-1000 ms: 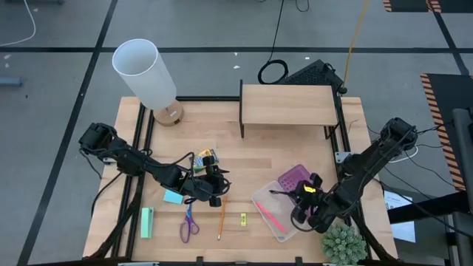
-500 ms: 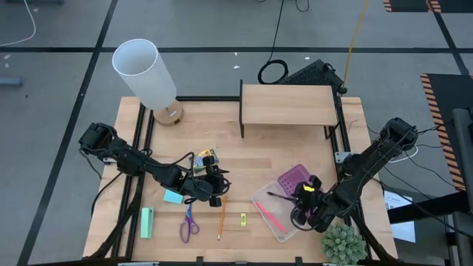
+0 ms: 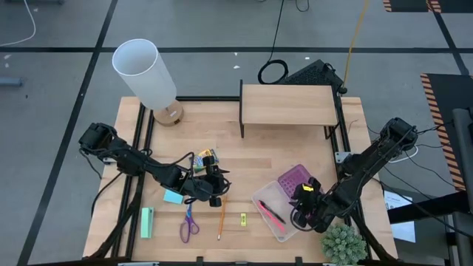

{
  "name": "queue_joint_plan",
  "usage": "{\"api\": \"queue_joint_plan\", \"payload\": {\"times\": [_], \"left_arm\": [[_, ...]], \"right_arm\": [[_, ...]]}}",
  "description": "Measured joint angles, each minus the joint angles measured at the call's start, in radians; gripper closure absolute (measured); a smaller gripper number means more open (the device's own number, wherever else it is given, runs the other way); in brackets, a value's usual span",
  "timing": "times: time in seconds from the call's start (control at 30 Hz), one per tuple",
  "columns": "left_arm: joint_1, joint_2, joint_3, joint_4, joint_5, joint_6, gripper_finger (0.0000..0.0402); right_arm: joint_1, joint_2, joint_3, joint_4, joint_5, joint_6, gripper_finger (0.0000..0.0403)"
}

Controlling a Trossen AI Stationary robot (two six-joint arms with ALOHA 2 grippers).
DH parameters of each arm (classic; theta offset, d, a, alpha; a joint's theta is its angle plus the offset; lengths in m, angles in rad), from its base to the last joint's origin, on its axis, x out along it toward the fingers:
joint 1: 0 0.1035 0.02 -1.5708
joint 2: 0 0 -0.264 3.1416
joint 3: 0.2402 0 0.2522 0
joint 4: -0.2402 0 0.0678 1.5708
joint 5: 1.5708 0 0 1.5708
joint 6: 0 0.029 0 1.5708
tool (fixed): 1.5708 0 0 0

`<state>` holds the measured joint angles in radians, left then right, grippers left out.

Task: Pack school essentials
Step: Put the orange pencil into the purple supply box

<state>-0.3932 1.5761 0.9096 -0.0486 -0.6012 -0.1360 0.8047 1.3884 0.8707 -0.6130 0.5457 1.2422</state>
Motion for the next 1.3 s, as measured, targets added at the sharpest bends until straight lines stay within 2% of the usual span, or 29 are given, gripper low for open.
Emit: {"api": "queue_joint_plan", "payload": {"times": [0.3, 0.57, 0.7, 0.8, 0.93, 1.07, 1.23, 1.3], "left_arm": [[0.000, 0.000, 0.000, 0.000, 0.027, -0.017, 0.0199], [-0.001, 0.000, 0.000, -0.001, 0.112, -0.053, 0.0199], [-0.017, 0.000, 0.000, -0.008, 0.138, -0.139, 0.0199], [-0.063, 0.009, 0.000, -0.009, 0.139, -0.185, 0.0203], [-0.146, 0.009, 0.000, -0.006, 0.135, -0.275, 0.0227], [-0.229, 0.009, 0.000, -0.007, 0.108, -0.361, 0.0247], [-0.298, 0.050, -0.001, 0.002, 0.070, -0.443, 0.0241], [-0.302, 0.081, 0.003, 0.057, 0.059, -0.474, 0.0232]], "right_arm": [[-0.018, 0.000, 0.000, 0.068, 0.081, -0.151, 0.0310], [-0.065, 0.000, 0.000, 0.087, 0.086, -0.324, 0.0310], [-0.096, 0.000, 0.000, 0.087, 0.086, -0.427, 0.0310], [-0.121, 0.000, 0.000, 0.087, 0.086, -0.510, 0.0310], [-0.152, 0.000, 0.000, 0.087, 0.088, -0.600, 0.0310], [-0.170, 0.000, 0.000, 0.086, 0.132, -0.610, 0.0309], [-0.170, 0.000, 0.000, 0.088, 0.136, -0.617, 0.0309], [-0.169, 0.000, 0.000, 0.091, 0.135, -0.612, 0.0309]]}}
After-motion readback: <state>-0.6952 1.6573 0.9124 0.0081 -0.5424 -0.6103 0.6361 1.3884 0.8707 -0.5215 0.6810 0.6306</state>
